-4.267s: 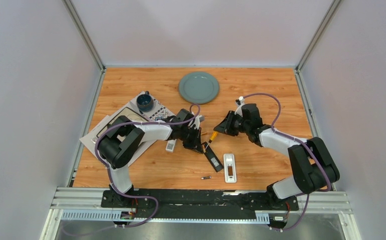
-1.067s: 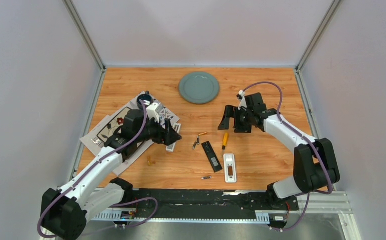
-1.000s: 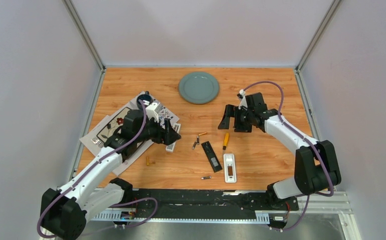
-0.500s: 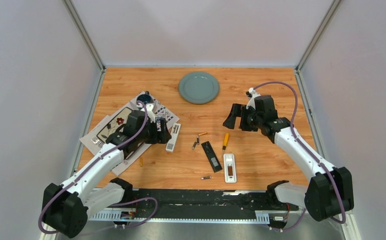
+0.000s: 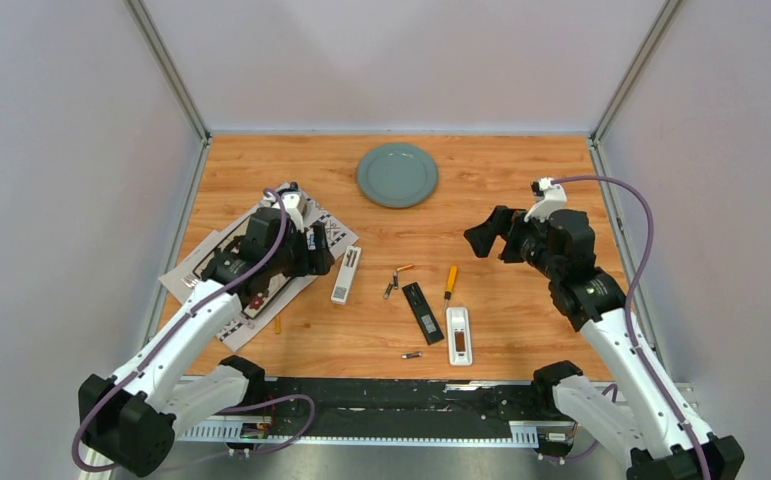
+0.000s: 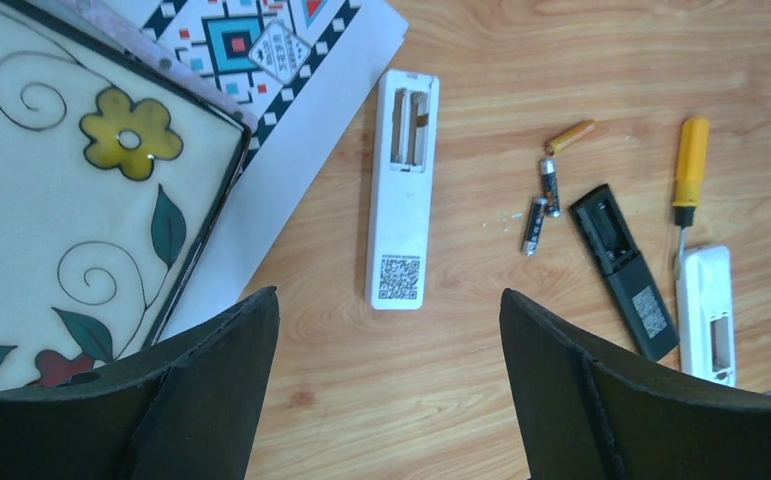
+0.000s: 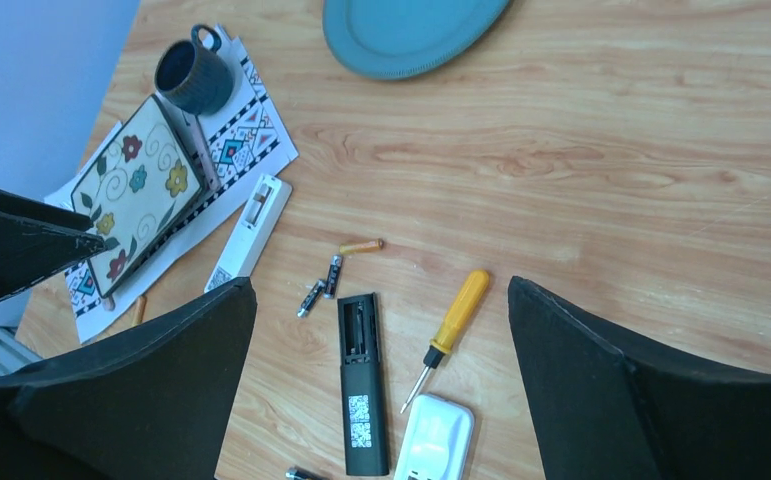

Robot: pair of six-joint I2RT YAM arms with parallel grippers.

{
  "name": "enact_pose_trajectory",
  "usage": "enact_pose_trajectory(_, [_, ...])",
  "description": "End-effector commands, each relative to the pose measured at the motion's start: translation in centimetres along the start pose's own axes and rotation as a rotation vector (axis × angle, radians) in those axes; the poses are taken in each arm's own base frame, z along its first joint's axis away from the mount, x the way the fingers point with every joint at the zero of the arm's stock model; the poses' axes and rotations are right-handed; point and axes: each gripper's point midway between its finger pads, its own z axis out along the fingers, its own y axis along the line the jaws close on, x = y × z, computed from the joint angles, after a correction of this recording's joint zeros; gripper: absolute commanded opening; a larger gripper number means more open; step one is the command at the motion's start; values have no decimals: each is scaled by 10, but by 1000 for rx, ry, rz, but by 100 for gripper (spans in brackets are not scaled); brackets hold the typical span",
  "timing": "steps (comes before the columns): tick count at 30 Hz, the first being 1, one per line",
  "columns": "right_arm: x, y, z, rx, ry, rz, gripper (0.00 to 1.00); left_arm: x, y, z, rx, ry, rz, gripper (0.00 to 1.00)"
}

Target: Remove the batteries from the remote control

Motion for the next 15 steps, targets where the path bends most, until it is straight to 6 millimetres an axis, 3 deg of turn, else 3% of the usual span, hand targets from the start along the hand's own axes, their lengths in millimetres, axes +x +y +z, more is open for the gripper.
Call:
enact_pose_trajectory(1, [-21,-3,-12,37,-109,-21,100,-39,-12,-28,32,-125,37,88])
enact_pose_trajectory(10, [-52,11,-45,28,-227,-21,100,-85,-11,-74,2,-329,93,87])
enact_pose_trajectory(15, [-57,8,-51,44,-270,-17,100,-101,-12,-95,8,-436,133,88])
